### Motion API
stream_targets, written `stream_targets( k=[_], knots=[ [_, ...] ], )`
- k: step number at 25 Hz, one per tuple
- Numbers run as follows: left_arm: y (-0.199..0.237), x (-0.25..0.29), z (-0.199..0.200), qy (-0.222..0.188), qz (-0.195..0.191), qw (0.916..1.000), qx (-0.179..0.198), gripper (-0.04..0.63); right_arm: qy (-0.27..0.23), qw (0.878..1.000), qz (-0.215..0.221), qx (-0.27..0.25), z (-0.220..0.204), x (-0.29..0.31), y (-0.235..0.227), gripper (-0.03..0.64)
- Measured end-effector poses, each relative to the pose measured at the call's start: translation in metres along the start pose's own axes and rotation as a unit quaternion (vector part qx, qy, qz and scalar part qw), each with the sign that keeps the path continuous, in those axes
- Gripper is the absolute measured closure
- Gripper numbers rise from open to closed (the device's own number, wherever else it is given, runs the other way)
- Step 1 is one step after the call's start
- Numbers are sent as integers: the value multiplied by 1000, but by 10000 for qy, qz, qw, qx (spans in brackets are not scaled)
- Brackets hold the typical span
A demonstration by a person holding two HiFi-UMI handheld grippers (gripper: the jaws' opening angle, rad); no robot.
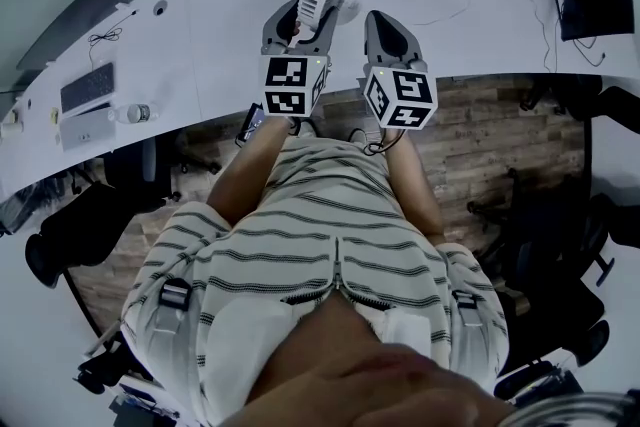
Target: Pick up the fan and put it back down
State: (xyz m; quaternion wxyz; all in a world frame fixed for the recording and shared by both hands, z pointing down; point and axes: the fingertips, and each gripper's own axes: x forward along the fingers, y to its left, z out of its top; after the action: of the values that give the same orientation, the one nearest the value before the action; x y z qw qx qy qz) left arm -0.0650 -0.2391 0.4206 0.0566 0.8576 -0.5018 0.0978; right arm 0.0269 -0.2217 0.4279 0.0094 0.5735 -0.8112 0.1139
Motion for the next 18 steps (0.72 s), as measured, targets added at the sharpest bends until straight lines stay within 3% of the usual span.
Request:
stream_targets(
  k=[10, 18],
  knots=[
    [7, 19, -11, -45, -405, 9978, 527, 370, 9, 9999, -111, -4, -1, 0, -4, 611],
    [13, 46, -37, 8, -991, 9892, 1083, 369, 41, 9998, -209, -4, -4, 0, -7, 611]
  ],
)
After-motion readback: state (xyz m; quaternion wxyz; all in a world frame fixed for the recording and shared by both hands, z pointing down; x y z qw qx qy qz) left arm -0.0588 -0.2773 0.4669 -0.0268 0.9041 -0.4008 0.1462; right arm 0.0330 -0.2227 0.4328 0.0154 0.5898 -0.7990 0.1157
